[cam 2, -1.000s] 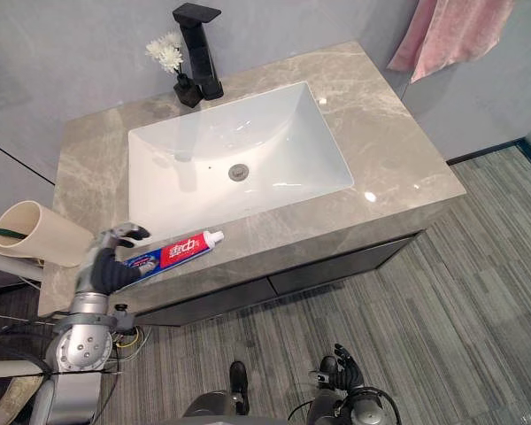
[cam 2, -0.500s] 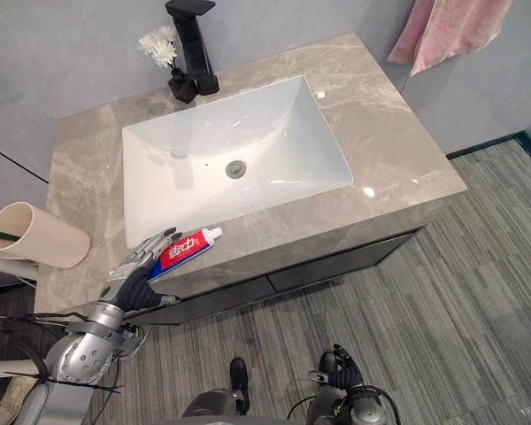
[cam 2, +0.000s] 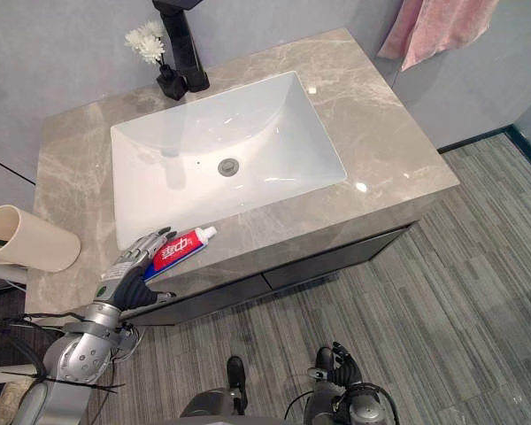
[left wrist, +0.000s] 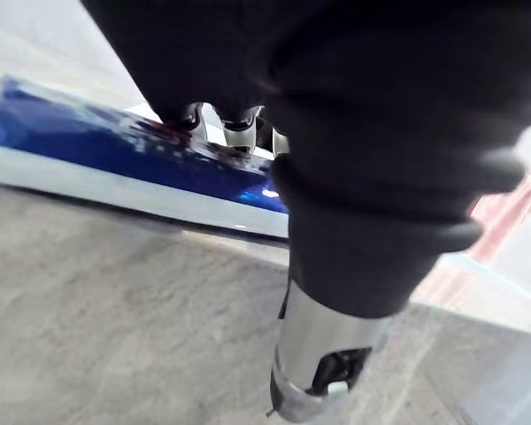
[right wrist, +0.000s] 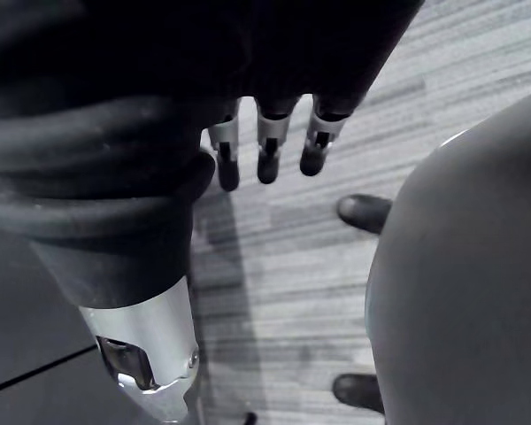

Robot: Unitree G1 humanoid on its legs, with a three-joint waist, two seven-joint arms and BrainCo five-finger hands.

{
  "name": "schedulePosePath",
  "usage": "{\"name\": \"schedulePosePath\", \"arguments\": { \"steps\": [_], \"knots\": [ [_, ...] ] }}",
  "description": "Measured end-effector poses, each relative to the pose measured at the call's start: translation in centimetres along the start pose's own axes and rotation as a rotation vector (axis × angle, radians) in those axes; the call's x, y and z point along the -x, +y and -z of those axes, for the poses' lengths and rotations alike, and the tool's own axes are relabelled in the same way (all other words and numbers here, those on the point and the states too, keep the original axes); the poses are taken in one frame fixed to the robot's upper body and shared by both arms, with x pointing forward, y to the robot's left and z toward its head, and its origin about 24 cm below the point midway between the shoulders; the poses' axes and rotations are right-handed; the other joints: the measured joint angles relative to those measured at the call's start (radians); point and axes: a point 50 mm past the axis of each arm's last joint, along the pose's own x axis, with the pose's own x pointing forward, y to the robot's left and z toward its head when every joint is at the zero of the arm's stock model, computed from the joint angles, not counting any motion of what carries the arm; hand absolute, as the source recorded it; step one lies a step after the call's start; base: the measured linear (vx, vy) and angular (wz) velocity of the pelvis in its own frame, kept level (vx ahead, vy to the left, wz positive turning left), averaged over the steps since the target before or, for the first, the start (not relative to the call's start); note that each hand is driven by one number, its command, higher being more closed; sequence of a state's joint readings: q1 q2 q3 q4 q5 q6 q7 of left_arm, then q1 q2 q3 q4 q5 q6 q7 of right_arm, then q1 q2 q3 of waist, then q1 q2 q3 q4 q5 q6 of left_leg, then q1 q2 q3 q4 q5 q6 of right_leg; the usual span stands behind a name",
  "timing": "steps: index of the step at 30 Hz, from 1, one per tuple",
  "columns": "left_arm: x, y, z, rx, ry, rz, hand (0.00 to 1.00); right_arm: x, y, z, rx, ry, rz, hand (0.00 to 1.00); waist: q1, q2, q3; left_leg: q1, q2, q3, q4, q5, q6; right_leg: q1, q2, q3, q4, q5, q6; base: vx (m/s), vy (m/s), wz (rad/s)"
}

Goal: Organize washtable

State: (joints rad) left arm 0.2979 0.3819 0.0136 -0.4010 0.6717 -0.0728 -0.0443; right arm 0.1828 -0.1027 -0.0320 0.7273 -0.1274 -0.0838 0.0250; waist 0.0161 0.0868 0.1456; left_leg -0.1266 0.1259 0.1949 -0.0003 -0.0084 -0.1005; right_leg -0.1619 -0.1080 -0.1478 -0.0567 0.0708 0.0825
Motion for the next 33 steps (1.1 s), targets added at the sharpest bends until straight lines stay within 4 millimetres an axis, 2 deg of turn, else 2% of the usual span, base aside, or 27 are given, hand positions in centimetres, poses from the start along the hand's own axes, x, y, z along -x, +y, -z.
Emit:
{"name": "schedulePosePath", "arguments": {
  "steps": [10,18,23,33],
  "knots": [
    [-0.2,0.6,-1.0,-0.080,0.011,-0.170,1.00,0.3,0.3,-1.1,0.025,-0.060,-0.011,0.00,0.009,-0.008,0.027,-0.042,0.002,0.005,0.009,0.000,0.000,-0.050,0.000,0.010,0.015,0.002,-0.001,-0.02,-0.009,-0.02],
    [-0.2,0.8,-1.8,-0.098,0.016,-0.227,1.00,0.6,0.8,-1.2,0.012,-0.075,-0.013,0.00,0.021,-0.019,0.035,-0.046,0.009,0.024,0.008,0.000,0.000,-0.059,0.002,0.010,0.022,0.003,-0.002,0.00,-0.003,0.00],
    [0.1,0.8,-2.1,-0.079,0.025,-0.256,1.00,0.6,1.2,-1.3,-0.003,-0.080,-0.007,0.00,0.022,-0.035,0.044,-0.032,0.008,0.026,0.007,0.001,0.000,-0.048,0.002,0.008,0.023,0.003,-0.002,0.00,-0.003,-0.01],
    [0.6,0.5,-2.6,0.002,0.074,-0.321,1.00,0.6,1.4,-1.4,-0.011,-0.097,-0.006,0.00,0.021,-0.045,0.051,-0.015,0.012,0.028,0.005,0.001,0.000,-0.035,0.002,0.008,0.023,0.003,-0.003,0.00,-0.003,-0.01]
  ]
}}
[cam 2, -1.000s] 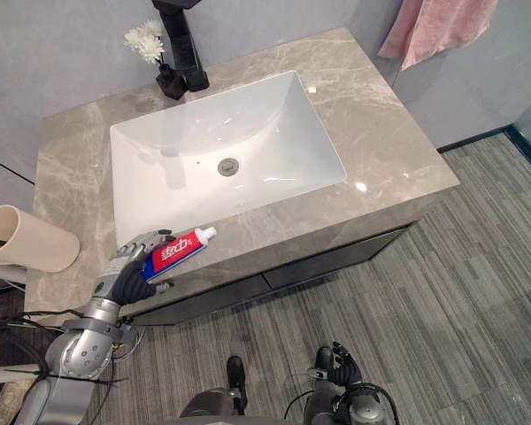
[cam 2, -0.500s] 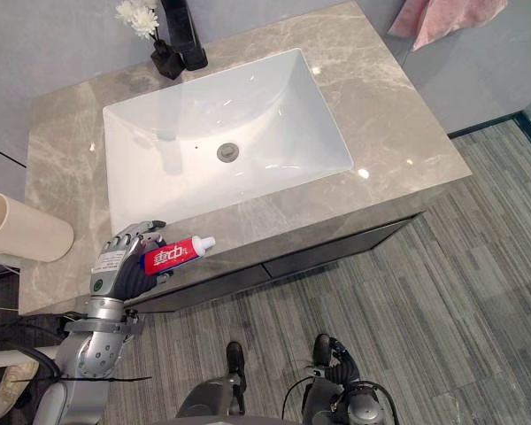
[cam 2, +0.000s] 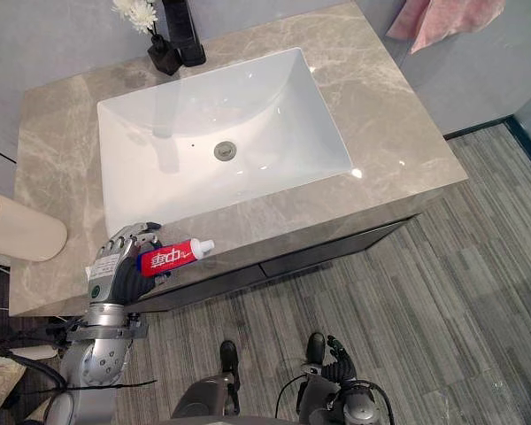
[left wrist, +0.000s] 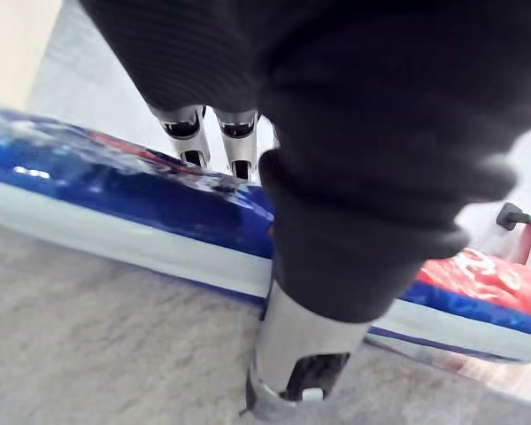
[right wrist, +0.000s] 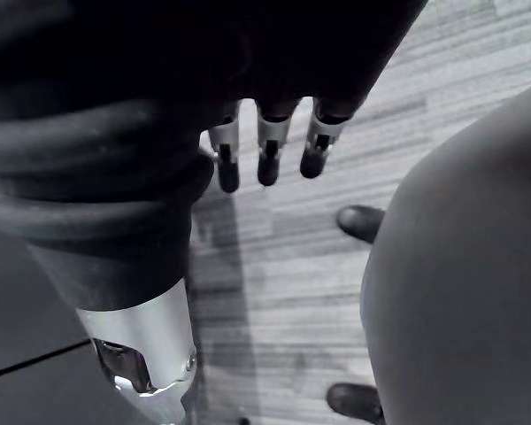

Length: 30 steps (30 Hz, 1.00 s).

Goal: Organize washtable

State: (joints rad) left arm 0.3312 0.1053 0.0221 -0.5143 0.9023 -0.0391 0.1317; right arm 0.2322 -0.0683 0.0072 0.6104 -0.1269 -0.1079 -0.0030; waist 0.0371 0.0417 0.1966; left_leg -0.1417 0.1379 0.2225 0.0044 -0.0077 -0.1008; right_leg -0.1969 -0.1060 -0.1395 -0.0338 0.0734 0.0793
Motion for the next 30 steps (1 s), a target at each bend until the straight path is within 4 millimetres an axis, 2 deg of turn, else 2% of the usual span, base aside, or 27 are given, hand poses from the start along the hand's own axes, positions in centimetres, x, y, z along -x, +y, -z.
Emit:
{"name": "schedulePosePath", "arguments": {
  "steps": [11,13,14,17,23,30],
  "knots": [
    [0.8,0.6,-0.6,0.198,0.087,-0.112,1.00,0.1,0.0,0.5,-0.010,0.011,0.015,0.00,0.006,-0.009,0.003,0.004,0.002,0.000,0.006,0.001,-0.001,0.003,0.001,0.000,0.009,0.000,-0.002,0.00,0.000,0.00],
    [0.6,1.9,-1.2,0.229,0.064,-0.205,1.00,0.1,0.0,0.6,-0.011,0.013,0.016,0.00,0.007,-0.009,0.002,0.004,0.002,0.000,0.007,0.001,-0.001,0.004,0.001,0.000,0.010,0.000,-0.002,0.00,0.000,0.00],
    [0.2,4.0,-2.3,0.255,0.010,-0.337,1.00,0.1,0.0,0.6,-0.011,0.015,0.017,0.00,0.008,-0.009,0.002,0.009,0.002,0.000,0.007,0.001,-0.001,0.010,0.000,0.000,0.010,0.000,-0.002,0.00,0.000,0.00],
    [-0.4,5.8,-3.3,0.287,-0.066,-0.455,1.00,0.1,0.0,0.8,-0.016,0.023,0.017,0.00,0.008,-0.007,-0.007,0.019,0.001,-0.002,0.003,0.001,-0.001,0.020,0.000,-0.002,0.009,-0.002,-0.002,0.00,0.000,0.00],
    [-0.7,5.9,-3.9,0.345,-0.097,-0.465,1.00,0.1,0.0,1.0,-0.017,0.033,0.016,0.00,0.006,-0.005,-0.022,0.020,0.001,-0.003,0.001,0.002,-0.002,0.020,0.002,-0.005,0.007,-0.002,-0.002,0.00,0.000,0.00],
    [-1.7,5.3,-6.7,0.503,-0.237,-0.433,1.00,0.0,0.0,1.8,-0.011,0.073,0.012,0.00,0.006,0.000,-0.052,0.055,-0.002,-0.026,-0.007,0.002,-0.002,0.070,0.002,-0.025,-0.005,-0.006,0.001,0.01,-0.012,0.07]
  ]
}}
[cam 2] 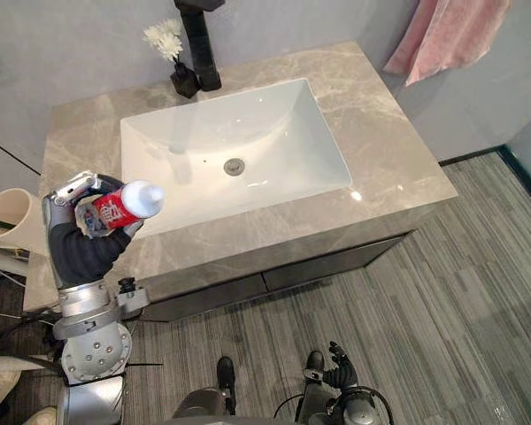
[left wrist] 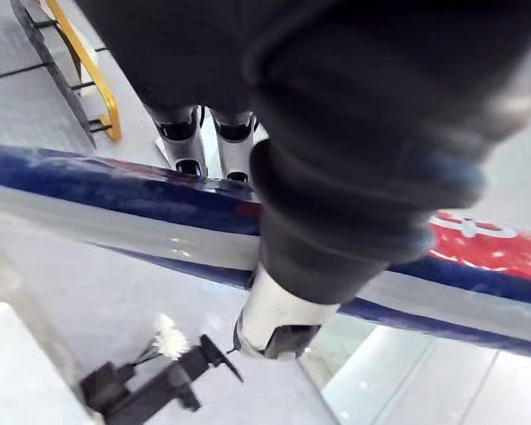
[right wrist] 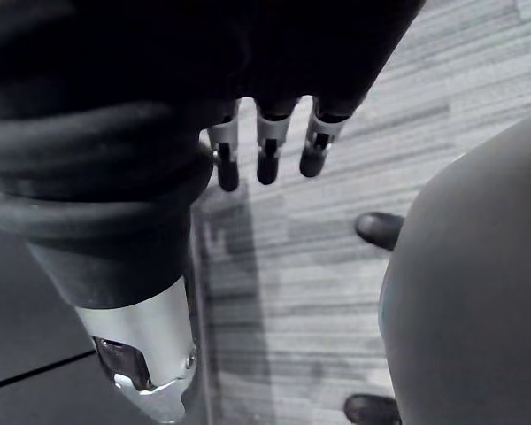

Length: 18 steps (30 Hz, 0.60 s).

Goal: Organize washtable

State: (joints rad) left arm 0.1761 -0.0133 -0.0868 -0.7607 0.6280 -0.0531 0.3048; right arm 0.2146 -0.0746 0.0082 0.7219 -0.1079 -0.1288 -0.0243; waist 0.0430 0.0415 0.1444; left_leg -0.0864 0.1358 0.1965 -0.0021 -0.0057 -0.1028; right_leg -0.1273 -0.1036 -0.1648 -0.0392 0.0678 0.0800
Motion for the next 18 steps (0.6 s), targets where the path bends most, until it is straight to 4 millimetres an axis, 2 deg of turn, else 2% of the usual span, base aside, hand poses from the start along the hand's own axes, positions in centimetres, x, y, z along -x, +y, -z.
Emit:
{"name": "schedulePosePath", "arguments": {
  "steps": [6,9,12,13,14,16,18],
  "knots": [
    [0.0,-2.5,-0.3,0.081,-0.017,0.110,1.00,0.0,0.0,0.0,0.005,0.004,-0.003,0.00,-0.006,0.008,-0.025,0.031,0.001,0.006,-0.002,0.000,0.000,0.026,0.002,0.006,-0.001,0.000,0.000,-0.01,-0.007,-0.03],
    [0.2,-3.1,-0.7,0.094,-0.039,0.169,1.00,0.9,0.4,-1.0,-0.028,-0.065,-0.032,0.00,-0.014,0.009,-0.049,0.054,0.004,0.027,-0.015,0.001,-0.002,0.038,0.008,0.017,-0.011,0.000,0.000,-0.01,-0.019,-0.13],
    [0.2,-3.5,-0.7,0.092,-0.064,0.210,1.00,2.6,0.8,-5.2,-0.098,-0.279,-0.092,0.00,-0.030,0.008,-0.065,0.085,0.008,0.046,-0.021,-0.002,-0.006,0.058,0.014,0.034,-0.018,0.001,-0.001,0.02,-0.017,-0.19],
    [0.1,-4.0,-0.7,0.095,-0.072,0.233,1.00,3.5,0.5,-7.1,-0.135,-0.377,-0.117,0.00,-0.031,0.005,-0.080,0.088,0.008,0.052,-0.021,-0.003,-0.007,0.058,0.015,0.039,-0.019,0.001,-0.001,0.00,-0.007,-0.11],
    [0.1,-4.2,-0.6,0.091,-0.078,0.246,1.00,4.0,0.3,-8.2,-0.149,-0.431,-0.129,0.00,-0.033,0.003,-0.085,0.089,0.008,0.053,-0.021,-0.004,-0.008,0.058,0.015,0.042,-0.019,0.001,-0.001,0.00,-0.007,-0.13],
    [0.0,-4.5,-0.5,0.077,-0.097,0.278,1.00,6.1,-1.3,-12.4,-0.266,-0.669,-0.181,0.00,-0.039,-0.010,-0.096,0.100,0.008,0.054,-0.021,-0.006,-0.008,0.063,0.017,0.053,-0.019,0.001,-0.001,0.00,-0.007,-0.11],
    [0.1,-4.5,-0.4,0.064,-0.109,0.306,1.00,8.0,-3.1,-15.2,-0.369,-0.851,-0.184,0.00,-0.052,-0.018,-0.107,0.101,0.007,0.053,-0.022,-0.007,-0.008,0.065,0.016,0.053,-0.019,0.001,0.000,0.00,-0.002,0.02]
  ]
}}
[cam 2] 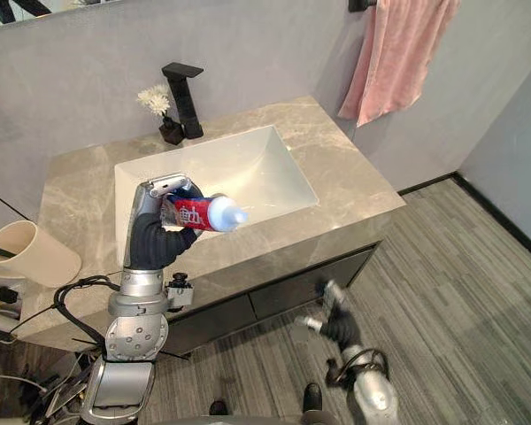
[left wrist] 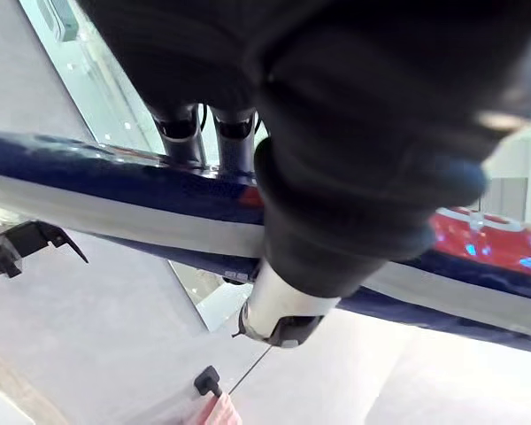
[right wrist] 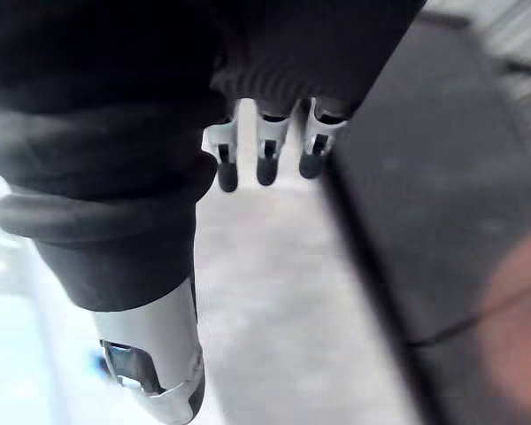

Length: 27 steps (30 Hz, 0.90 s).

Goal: Organize washtable

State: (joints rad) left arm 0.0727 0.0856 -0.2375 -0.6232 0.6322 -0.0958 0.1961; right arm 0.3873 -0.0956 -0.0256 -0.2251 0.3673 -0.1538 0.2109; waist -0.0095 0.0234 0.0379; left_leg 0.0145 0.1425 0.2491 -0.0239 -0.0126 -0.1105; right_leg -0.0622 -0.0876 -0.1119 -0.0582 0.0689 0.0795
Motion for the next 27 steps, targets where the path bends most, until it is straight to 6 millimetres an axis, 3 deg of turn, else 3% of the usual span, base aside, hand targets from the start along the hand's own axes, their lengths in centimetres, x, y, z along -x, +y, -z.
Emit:
{"name": "schedulePosePath", "arguments": {
  "steps": [1,4,10,16,22,27],
  "knots": [
    [0.0,-0.1,0.1,-0.006,-0.006,0.018,1.00,-0.4,-0.3,-2.1,-0.078,-0.120,-0.001,0.00,-0.004,-0.006,-0.008,0.001,-0.001,0.000,-0.001,0.000,0.000,0.001,-0.001,0.000,0.000,0.001,0.001,0.00,-0.002,0.04],
    [0.2,-0.9,0.2,0.009,-0.007,0.066,1.00,-0.6,-0.4,-5.6,-0.192,-0.346,0.018,0.00,-0.006,-0.015,-0.034,0.003,-0.004,-0.004,-0.004,0.000,0.001,0.004,-0.003,-0.001,-0.002,0.003,0.003,0.00,0.000,0.00],
    [0.4,-3.6,-0.5,0.104,-0.035,0.158,1.00,-1.4,0.9,-9.6,-0.283,-0.595,0.052,0.00,-0.004,-0.011,-0.048,0.021,-0.005,-0.015,-0.007,0.000,0.002,0.028,-0.005,-0.012,-0.002,0.002,0.004,-0.01,-0.003,0.04],
    [0.1,-4.8,-0.7,0.160,-0.035,0.178,1.00,-2.6,2.6,-11.2,-0.179,-0.654,0.042,0.00,0.001,0.005,-0.070,0.032,-0.005,-0.019,-0.005,0.000,0.002,0.041,-0.004,-0.014,0.000,0.002,0.005,0.00,-0.001,0.01],
    [-0.2,-5.7,-1.1,0.194,-0.079,0.214,1.00,-3.2,4.4,-12.1,0.028,-0.671,-0.091,0.00,0.021,-0.003,-0.076,0.032,-0.004,-0.022,-0.003,0.000,0.002,0.041,-0.004,-0.013,0.003,0.001,0.005,0.00,0.000,0.00],
    [-0.2,-5.6,-0.9,0.182,-0.081,0.237,1.00,-3.6,4.9,-13.0,0.208,-0.668,-0.263,0.00,0.025,-0.011,-0.081,0.031,-0.005,-0.034,-0.004,0.000,0.002,0.046,-0.004,-0.018,0.003,-0.001,0.008,0.00,-0.003,0.06]
  ]
}}
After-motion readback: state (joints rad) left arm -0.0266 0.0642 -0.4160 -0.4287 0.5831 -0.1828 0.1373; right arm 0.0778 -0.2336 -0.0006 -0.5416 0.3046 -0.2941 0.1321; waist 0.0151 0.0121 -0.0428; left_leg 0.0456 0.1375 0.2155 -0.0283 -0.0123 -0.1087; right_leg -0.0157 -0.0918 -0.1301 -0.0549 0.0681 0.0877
